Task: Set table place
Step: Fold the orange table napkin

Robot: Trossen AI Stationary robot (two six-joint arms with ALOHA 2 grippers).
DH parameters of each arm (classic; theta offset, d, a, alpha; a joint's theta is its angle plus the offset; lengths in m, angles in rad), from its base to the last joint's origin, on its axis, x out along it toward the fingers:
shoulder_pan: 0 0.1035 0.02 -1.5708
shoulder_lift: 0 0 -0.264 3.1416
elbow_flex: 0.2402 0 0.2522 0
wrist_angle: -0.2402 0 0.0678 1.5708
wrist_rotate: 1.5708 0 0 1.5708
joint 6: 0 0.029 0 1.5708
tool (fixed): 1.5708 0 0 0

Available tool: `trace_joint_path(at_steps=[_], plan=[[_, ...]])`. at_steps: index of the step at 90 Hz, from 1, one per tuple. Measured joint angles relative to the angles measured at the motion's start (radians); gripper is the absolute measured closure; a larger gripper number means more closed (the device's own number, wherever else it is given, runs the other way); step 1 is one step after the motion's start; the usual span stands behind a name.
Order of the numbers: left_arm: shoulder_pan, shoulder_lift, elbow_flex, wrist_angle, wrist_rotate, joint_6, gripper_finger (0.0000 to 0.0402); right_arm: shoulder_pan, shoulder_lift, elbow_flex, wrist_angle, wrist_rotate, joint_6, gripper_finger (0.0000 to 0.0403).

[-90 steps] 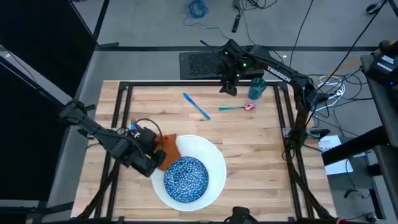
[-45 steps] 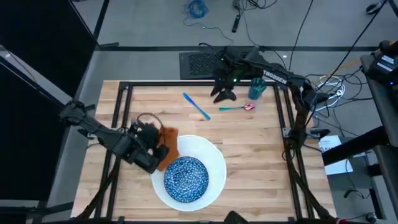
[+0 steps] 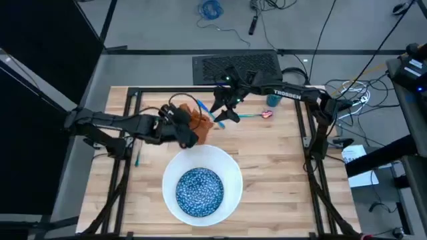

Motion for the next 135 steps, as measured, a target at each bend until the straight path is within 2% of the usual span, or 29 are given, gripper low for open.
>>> trace_joint_path(at_steps=[22,42,68,102,110,117,123,131,135], plan=[[0.077,0.0,0.0,0.027,0.035,0.072,0.0401,0.007,0.0,0.0,0.056,0.007,0.049,0.0165],[0.125,0.0,0.0,0.116,0.094,0.153,0.0401,0.039,0.0,0.0,0.062,0.096,0.032,0.0165],[0.136,0.006,0.0,0.154,0.116,0.181,0.0401,0.05,0.0,-0.001,0.107,0.226,0.034,0.0165],[0.136,0.006,0.0,0.184,0.116,0.208,0.0401,0.054,0.003,-0.001,0.134,0.24,0.035,0.0172],[0.136,0.006,0.0,0.184,0.116,0.208,0.0401,0.054,0.009,-0.001,0.135,0.269,0.025,0.0192],[0.136,0.006,0.0,0.184,0.119,0.208,0.0401,0.055,0.015,-0.001,0.128,0.284,0.008,0.0226],[0.136,0.006,0.0,0.184,0.121,0.21,0.0401,0.056,0.021,-0.001,0.126,0.284,-0.015,0.0272],[0.136,0.006,0.0,0.185,0.122,0.225,0.0401,0.057,0.023,-0.001,0.121,0.288,-0.046,0.036],[0.136,0.006,0.0,0.186,0.122,0.225,0.0401,0.059,0.023,-0.001,0.123,0.289,-0.069,0.0384]])
